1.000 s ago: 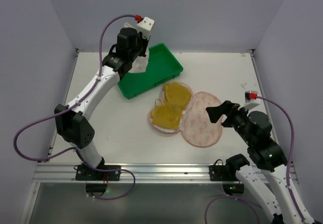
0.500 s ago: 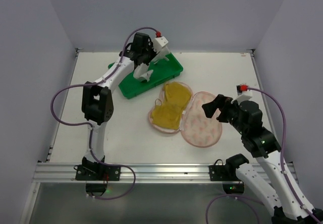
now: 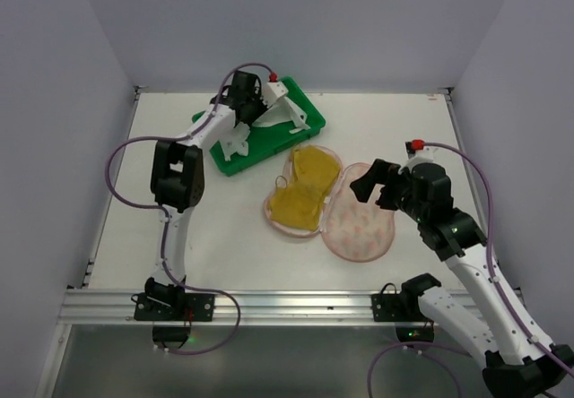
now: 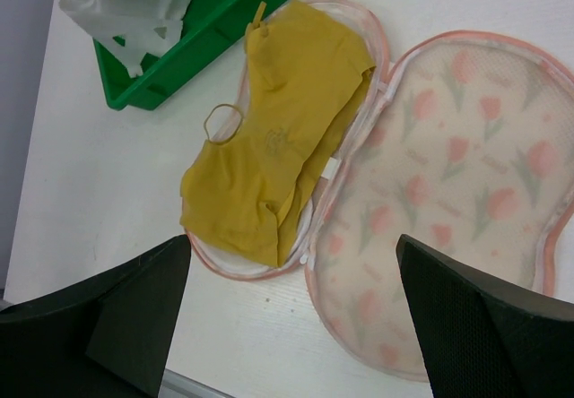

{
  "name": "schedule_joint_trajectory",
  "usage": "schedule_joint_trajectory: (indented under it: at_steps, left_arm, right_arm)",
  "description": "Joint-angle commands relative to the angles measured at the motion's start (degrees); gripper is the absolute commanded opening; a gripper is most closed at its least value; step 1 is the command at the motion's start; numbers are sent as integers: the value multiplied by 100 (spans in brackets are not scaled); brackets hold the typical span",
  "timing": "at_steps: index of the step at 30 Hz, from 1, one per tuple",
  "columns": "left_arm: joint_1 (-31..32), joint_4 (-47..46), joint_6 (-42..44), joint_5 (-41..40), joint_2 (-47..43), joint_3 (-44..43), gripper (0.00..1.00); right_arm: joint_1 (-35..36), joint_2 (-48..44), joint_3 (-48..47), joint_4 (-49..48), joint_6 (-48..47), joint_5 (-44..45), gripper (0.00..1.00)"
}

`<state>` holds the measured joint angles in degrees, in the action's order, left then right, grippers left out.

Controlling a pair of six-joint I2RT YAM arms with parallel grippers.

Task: Unzip the laundry bag and remove the bra

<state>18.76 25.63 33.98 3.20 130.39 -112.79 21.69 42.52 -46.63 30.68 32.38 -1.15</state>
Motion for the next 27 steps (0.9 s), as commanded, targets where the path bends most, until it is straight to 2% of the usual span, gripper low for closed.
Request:
schedule_joint_trajectory:
  at_steps: [1,2,4,6,7,9,10,13,16,20,27]
  left_arm:
    - [-110,-522,206,-706,407,-191,1]
    - [-119,-628,188,-803,469,-199,3]
    - [-136,-952,162,-1040,610,-226,17]
    - [-154,-1173,48,-1181,672,-217,27]
    - [-171,-1357,-22,-1208,707,-217,45]
    - [-189,-1446,-241,-1182,742,-217,53]
    - [-189,-1542,-338,-1164,699,-226,67]
    - [-189,-1605,-786,-761,498,-112,84]
    - [-180,-1709,-1305,-77,269,72,92]
    - [-163,-1763,-2113,312,-372,450,98]
    - [-66,-1605,-4948,804,-1989,1855,100]
  right_arm:
    - [-16,115,-311,-273,-21,-219,99]
    - [-7,142,-320,-264,-21,-228,99]
    - [-7,195,-320,-264,-13,-263,99]
    - [-7,212,-329,-255,-4,-298,99]
    - [-7,230,-346,-264,5,-307,99]
    - [-7,256,-364,-264,23,-325,99]
    - [-16,257,-382,-264,23,-351,99]
    - [-7,239,-391,-255,40,-369,99]
    - [-7,204,-390,-264,23,-369,99]
    - [-7,90,-382,-273,-30,-343,99]
    - [-7,-411,-110,-273,-4,-167,99]
